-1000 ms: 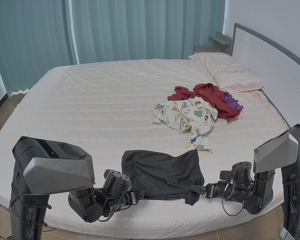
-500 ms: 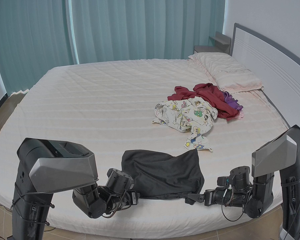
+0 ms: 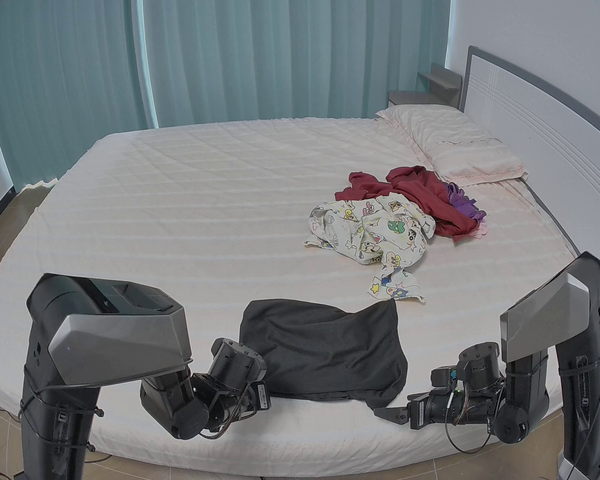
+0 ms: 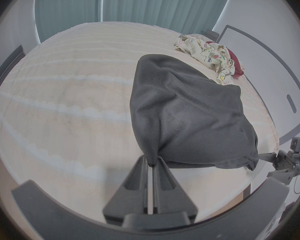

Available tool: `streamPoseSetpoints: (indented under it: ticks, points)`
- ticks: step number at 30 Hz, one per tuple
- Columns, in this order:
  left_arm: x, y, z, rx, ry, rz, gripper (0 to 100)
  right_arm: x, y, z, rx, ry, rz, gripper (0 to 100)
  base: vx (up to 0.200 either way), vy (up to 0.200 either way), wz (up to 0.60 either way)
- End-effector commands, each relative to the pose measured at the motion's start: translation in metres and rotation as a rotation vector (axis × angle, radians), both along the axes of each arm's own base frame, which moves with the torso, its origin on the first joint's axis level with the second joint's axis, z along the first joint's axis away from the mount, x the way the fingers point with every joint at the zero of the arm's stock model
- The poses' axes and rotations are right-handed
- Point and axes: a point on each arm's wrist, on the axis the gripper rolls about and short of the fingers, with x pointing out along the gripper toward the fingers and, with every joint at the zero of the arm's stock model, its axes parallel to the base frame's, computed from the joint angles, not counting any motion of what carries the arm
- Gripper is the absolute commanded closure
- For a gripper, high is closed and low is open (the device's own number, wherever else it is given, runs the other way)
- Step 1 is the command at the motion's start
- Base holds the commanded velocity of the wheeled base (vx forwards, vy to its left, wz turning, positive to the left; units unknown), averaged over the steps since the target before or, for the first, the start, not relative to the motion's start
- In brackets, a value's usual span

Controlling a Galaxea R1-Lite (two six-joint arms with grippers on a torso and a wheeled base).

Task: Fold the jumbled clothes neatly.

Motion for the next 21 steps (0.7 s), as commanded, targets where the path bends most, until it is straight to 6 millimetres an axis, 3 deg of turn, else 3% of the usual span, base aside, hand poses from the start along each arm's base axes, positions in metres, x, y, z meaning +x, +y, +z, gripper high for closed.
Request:
streamPoseSetpoints:
  ticks: [1, 9, 15, 16, 21]
  points:
    - [-0.012, 0.005, 0.014, -0.006, -0.001, -0.009, 100, -0.001, 0.002, -0.002, -0.001, 0.006, 0.012, 0, 0.0, 0.0, 0.0]
    - [-0.024, 0.002, 0.015, 0.007, 0.016, -0.037, 100, 0.003, 0.022, -0.005, 0.015, -0.022, 0.056, 0, 0.0, 0.0, 0.0]
    - [-0.026, 0.002, 0.017, 0.006, 0.015, -0.041, 100, 0.006, 0.027, -0.024, -0.033, -0.002, 0.03, 0, 0.0, 0.0, 0.0]
    - [-0.026, 0.002, 0.017, 0.006, 0.015, -0.041, 100, 0.007, 0.027, -0.024, -0.037, -0.006, 0.023, 100, 0.0, 0.0, 0.0]
    - [-0.029, 0.003, 0.015, 0.014, 0.024, -0.044, 100, 0.002, 0.022, -0.008, -0.032, -0.018, 0.014, 100, 0.0, 0.0, 0.0]
